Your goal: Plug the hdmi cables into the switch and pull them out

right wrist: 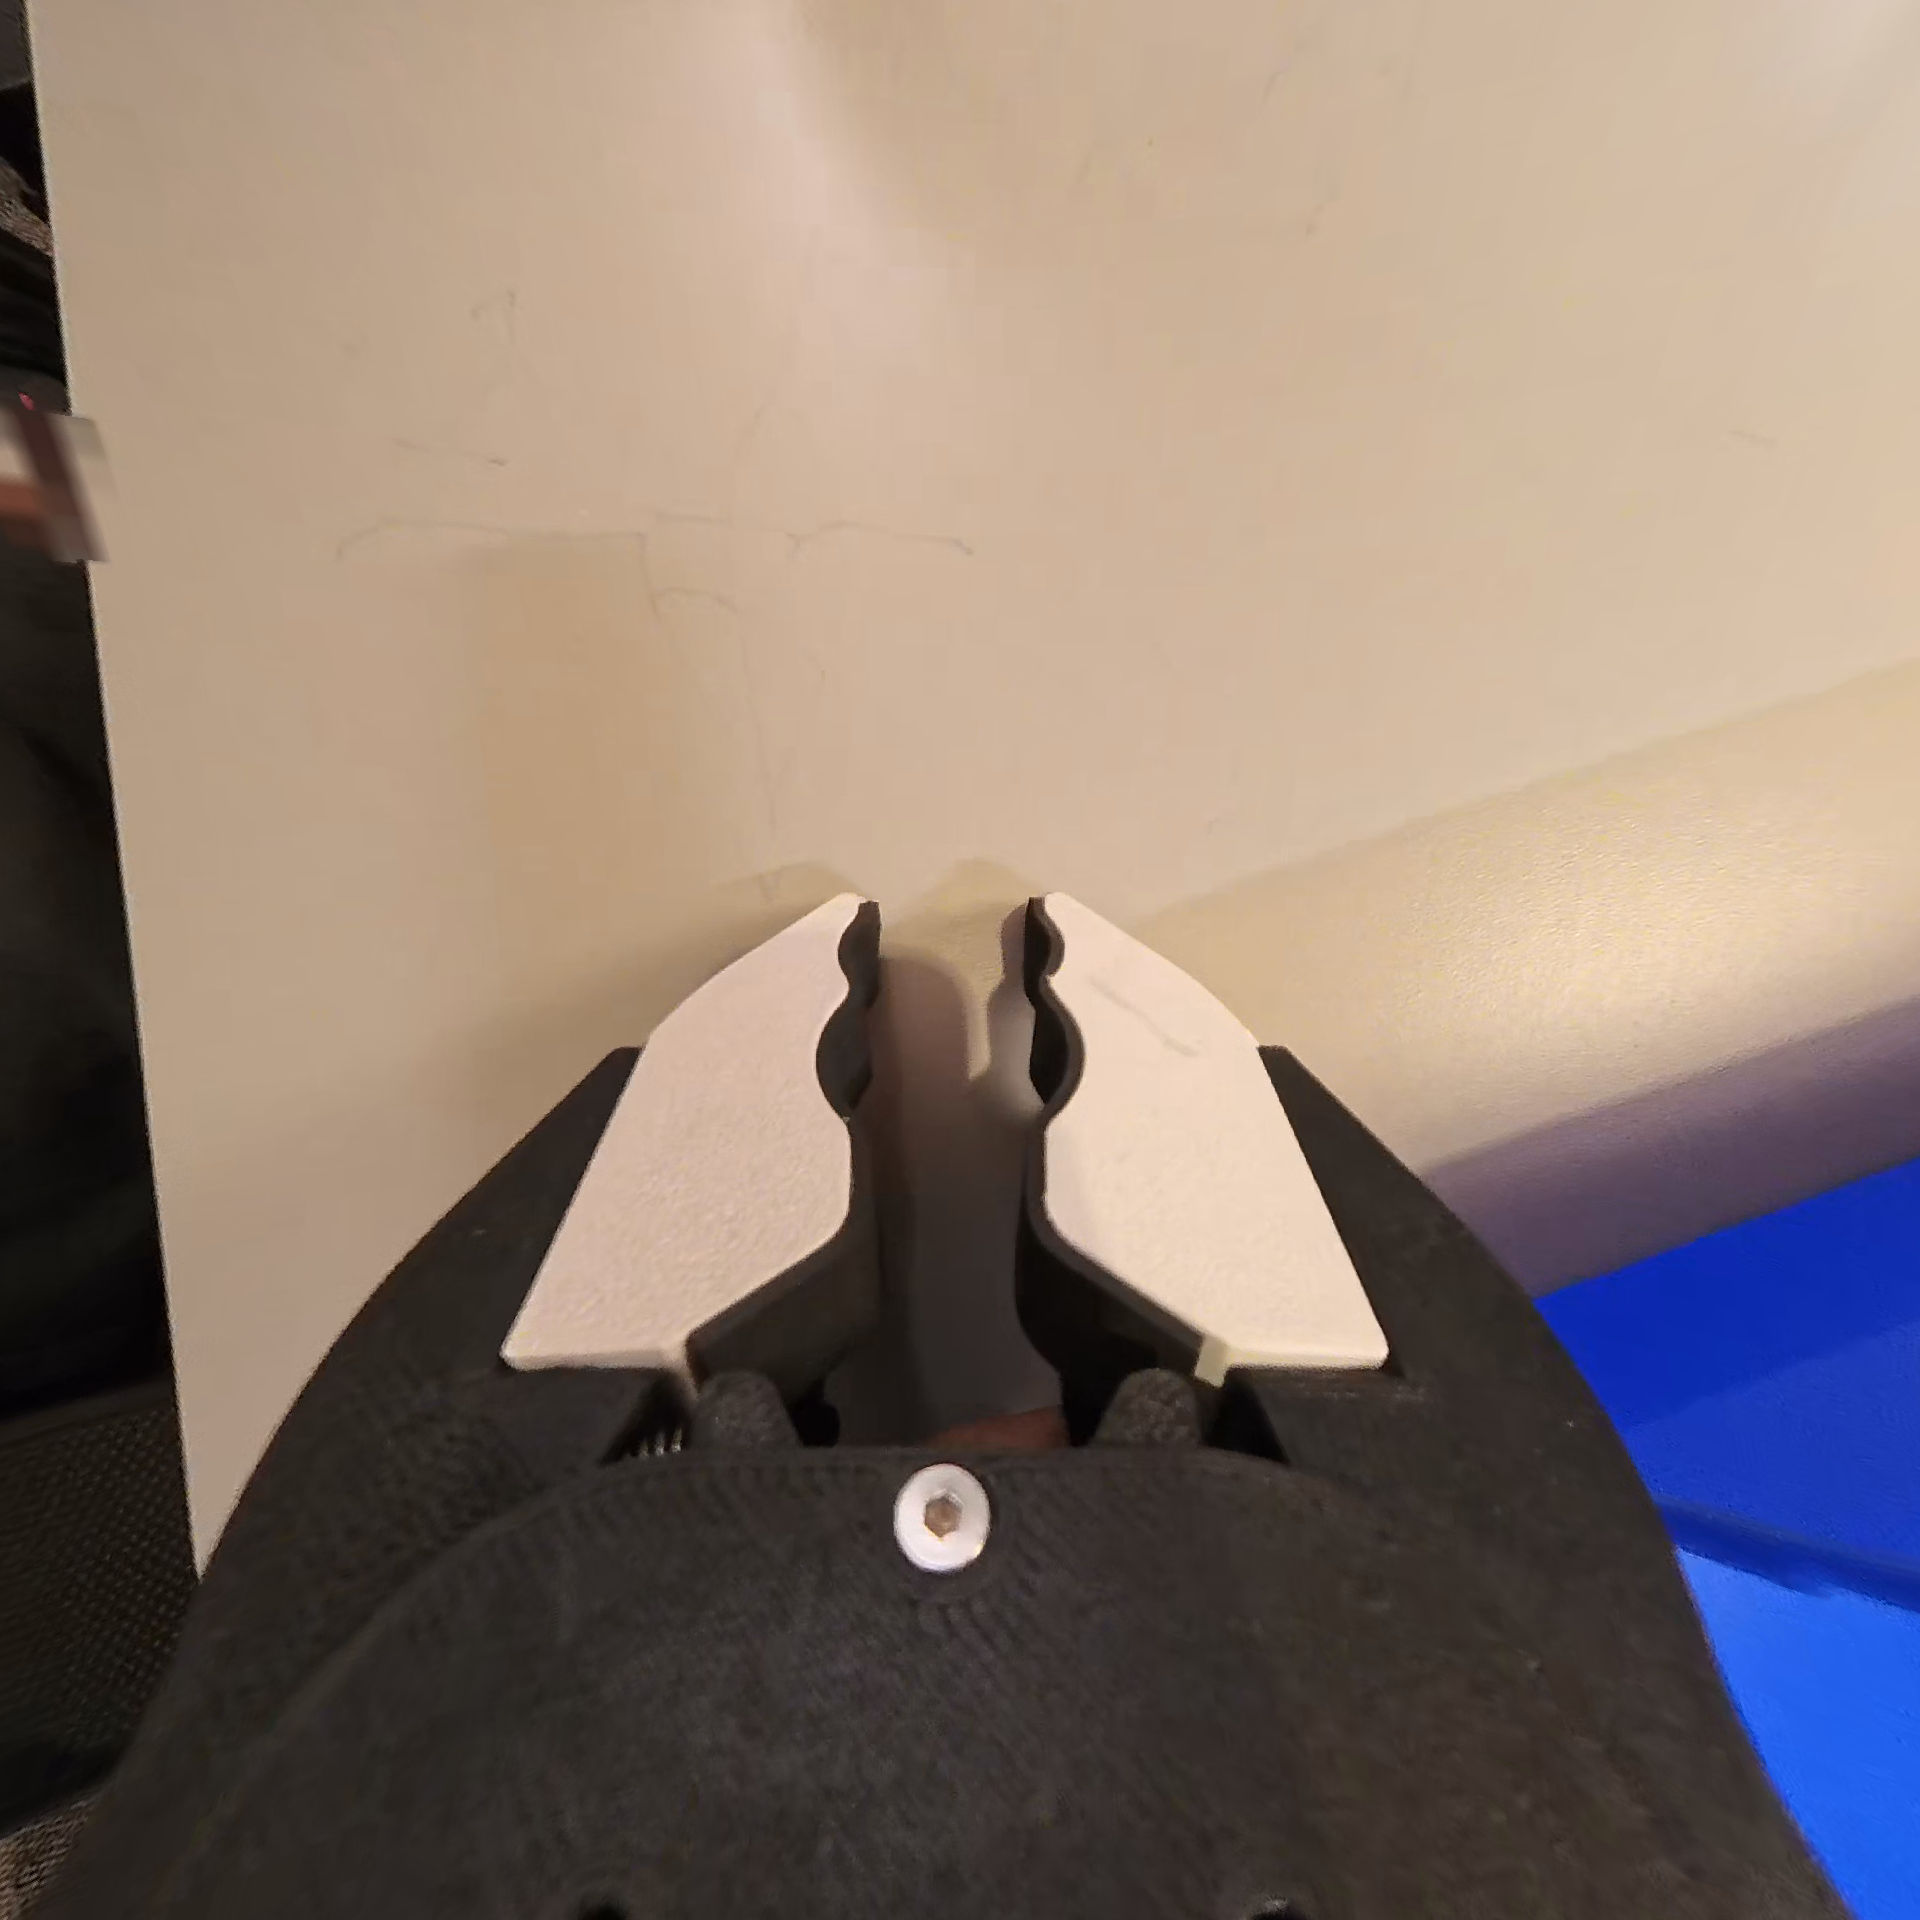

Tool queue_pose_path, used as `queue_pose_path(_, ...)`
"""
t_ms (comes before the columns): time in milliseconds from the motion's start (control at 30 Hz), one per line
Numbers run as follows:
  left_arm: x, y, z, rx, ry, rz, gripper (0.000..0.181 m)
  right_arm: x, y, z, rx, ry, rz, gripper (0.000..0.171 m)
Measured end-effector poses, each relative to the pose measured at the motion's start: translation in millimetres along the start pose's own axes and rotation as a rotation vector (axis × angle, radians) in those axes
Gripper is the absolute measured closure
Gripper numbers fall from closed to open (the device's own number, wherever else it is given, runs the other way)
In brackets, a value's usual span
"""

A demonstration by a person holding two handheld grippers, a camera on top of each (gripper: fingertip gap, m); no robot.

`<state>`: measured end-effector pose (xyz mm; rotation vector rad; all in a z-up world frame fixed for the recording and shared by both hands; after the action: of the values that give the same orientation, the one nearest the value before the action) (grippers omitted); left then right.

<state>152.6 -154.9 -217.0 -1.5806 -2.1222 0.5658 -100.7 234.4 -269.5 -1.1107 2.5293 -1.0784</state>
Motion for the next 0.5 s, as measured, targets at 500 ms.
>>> queue_pose_path(500,-195,22,-98,0.087,-0.32,-0.406,0.137,8,-4,4,-0.013,-0.004,0.123,0.143)
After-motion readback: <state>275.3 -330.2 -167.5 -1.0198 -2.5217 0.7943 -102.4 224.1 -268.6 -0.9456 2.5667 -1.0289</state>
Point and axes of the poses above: each gripper's, where its closed fingertips meet, z out along the fingers, y out of its underside, x = y × z across the jaws, the point moved 2 cm from there along -z, back along the fingers, and after that the axes turned 11 degrees about -z, right-handed, at the moved point
